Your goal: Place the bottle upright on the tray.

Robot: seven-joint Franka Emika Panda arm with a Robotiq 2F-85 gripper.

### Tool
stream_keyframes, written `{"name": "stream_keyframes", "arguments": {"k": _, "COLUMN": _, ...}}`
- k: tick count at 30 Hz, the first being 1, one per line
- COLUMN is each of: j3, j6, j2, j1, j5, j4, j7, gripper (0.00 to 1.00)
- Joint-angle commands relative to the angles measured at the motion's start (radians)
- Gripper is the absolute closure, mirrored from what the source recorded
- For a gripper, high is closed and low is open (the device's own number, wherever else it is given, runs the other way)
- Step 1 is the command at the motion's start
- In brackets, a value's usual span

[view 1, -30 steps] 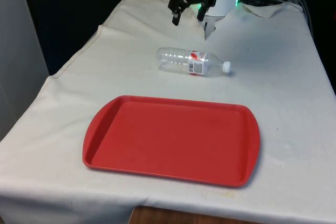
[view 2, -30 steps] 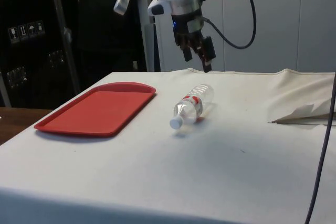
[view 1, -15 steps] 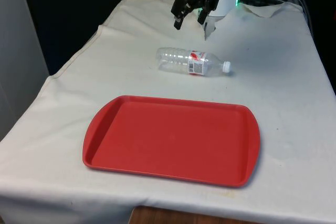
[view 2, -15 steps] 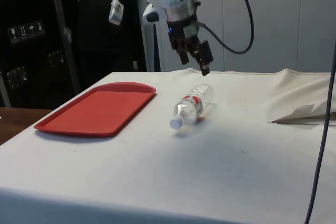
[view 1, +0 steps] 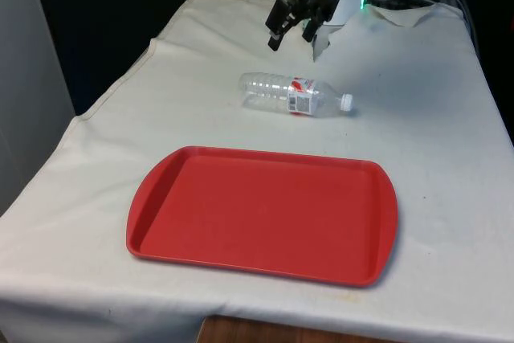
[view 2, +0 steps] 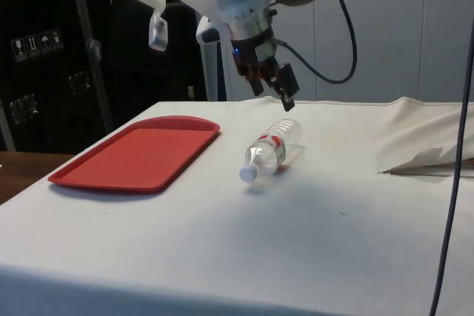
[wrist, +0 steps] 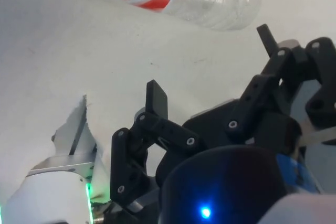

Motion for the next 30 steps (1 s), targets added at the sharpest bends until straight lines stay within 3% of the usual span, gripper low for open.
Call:
{"name": "stream_keyframes", "arguments": {"k": 1, "j3": 0.001, "j6": -0.011, "j2": 0.008, "j1": 0.004, "j5": -0.019, "j4": 0.007, "j7": 0.016, "gripper": 0.0}}
{"name": "stream_keyframes", "arguments": {"k": 4, "j3": 0.005, "j6": -0.009, "j2": 0.011, "j1": 0.002, "j5": -0.012, "j4": 0.007, "j7": 0.009, "gripper": 0.0}}
{"name": "stream_keyframes", "arguments": {"k": 11, "j3": 0.009, "j6": -0.034, "j2": 0.045, "j1": 0.01, "j5": -0.053, "j4": 0.029, "j7": 0.033, "gripper": 0.0}}
{"name": "stream_keyframes", "arguments": {"k": 13, "j3": 0.011, "j6": -0.028, "j2": 0.043, "j1": 0.006, "j5": -0.041, "j4": 0.026, "j7": 0.021, "gripper": 0.0}}
{"name": "stream_keyframes", "arguments": {"k": 19, "j3": 0.019, "j6": -0.052, "j2": 0.069, "j1": 0.013, "j5": -0.084, "j4": 0.04, "j7": 0.051, "gripper": 0.0}}
{"name": "stream_keyframes", "arguments": {"k": 21, "j3": 0.02, "j6": -0.046, "j2": 0.066, "j1": 0.008, "j5": -0.073, "j4": 0.035, "j7": 0.039, "gripper": 0.0}}
{"name": "stream_keyframes", "arguments": {"k": 29, "j3": 0.037, "j6": -0.081, "j2": 0.098, "j1": 0.018, "j5": -0.114, "j4": 0.058, "j7": 0.07, "gripper": 0.0}}
{"name": "stream_keyframes", "arguments": {"k": 30, "j3": 0.037, "j6": -0.073, "j2": 0.094, "j1": 0.011, "j5": -0.101, "j4": 0.054, "j7": 0.056, "gripper": 0.0}}
